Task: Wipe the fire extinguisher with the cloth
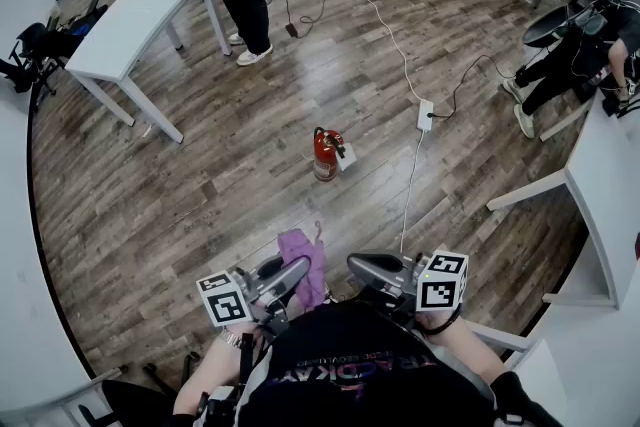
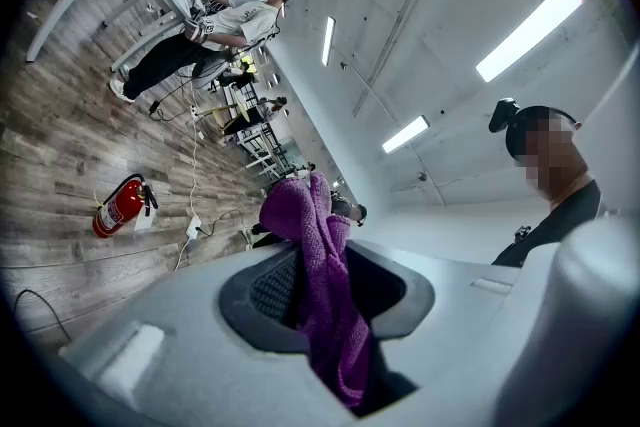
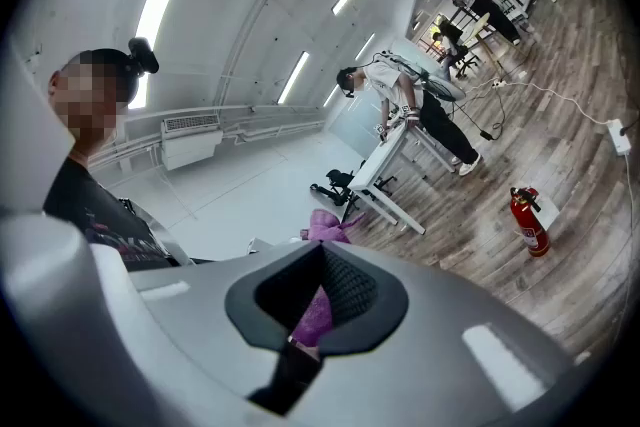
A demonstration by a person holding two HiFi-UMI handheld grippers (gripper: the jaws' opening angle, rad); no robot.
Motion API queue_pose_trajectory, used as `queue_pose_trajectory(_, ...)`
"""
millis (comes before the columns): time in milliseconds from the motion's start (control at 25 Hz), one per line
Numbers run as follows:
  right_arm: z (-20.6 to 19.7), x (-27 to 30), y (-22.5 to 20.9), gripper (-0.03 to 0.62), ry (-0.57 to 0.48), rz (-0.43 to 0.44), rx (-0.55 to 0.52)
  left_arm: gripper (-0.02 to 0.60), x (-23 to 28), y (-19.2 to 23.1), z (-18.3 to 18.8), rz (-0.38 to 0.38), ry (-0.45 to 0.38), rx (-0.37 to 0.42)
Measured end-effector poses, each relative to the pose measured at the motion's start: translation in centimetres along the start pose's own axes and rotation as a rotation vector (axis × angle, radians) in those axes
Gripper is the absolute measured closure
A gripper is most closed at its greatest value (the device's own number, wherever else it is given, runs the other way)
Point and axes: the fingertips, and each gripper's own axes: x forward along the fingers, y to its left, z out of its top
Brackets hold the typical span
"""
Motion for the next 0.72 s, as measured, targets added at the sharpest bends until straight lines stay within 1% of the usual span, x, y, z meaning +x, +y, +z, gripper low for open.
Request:
queue_pose_trajectory(440, 0.3, -1.3, -0.4, 0.591, -0.016, -0.016, 0.008, 0.477, 1.0, -0.5, -0.6, -0.007, 0.017, 0.004)
queue_pose_trajectory(720, 0.5, -1.6, -0.5, 0.589, -0.029, 0.01, 0.032, 0.477, 1.4, -0.5, -0.6, -0.002, 0.026, 0.005)
